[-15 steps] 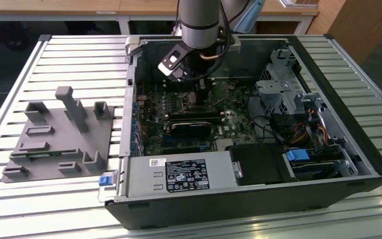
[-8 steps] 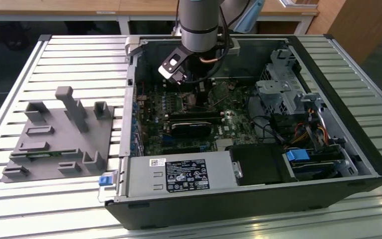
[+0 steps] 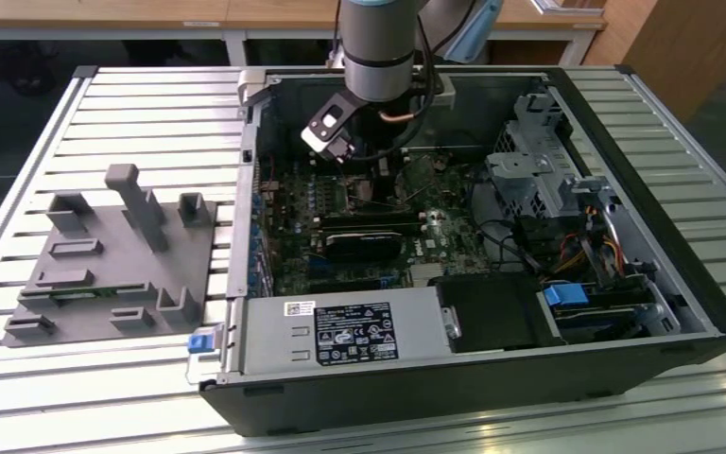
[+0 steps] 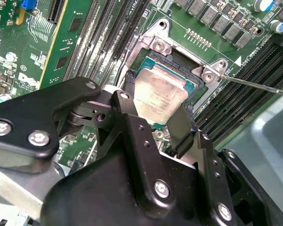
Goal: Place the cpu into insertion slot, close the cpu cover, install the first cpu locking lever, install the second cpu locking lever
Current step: 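Place the cpu into insertion slot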
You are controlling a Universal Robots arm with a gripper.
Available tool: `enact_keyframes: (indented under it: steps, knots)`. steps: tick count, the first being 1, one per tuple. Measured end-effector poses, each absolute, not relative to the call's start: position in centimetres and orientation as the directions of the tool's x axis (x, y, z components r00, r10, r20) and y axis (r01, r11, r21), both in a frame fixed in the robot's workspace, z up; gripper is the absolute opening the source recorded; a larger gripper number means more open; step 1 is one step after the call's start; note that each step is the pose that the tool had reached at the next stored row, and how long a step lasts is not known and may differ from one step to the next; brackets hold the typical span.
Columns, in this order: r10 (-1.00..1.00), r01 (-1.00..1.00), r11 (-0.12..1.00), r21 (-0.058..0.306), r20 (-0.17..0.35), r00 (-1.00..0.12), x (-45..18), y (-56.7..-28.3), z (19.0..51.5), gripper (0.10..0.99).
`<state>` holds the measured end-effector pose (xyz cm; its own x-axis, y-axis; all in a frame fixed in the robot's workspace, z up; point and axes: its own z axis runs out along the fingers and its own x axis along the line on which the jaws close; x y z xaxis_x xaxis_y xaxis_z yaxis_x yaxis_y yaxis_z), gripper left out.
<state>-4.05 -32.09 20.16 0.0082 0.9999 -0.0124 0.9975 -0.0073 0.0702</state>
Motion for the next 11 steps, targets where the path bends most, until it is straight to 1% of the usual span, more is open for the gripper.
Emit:
enact_keyframes:
  steps: [11]
  knots:
    - [1.000, 0.998, -0.007, 0.070, -0.012, 0.008, -4.04, -31.85, 19.63, 0.525]
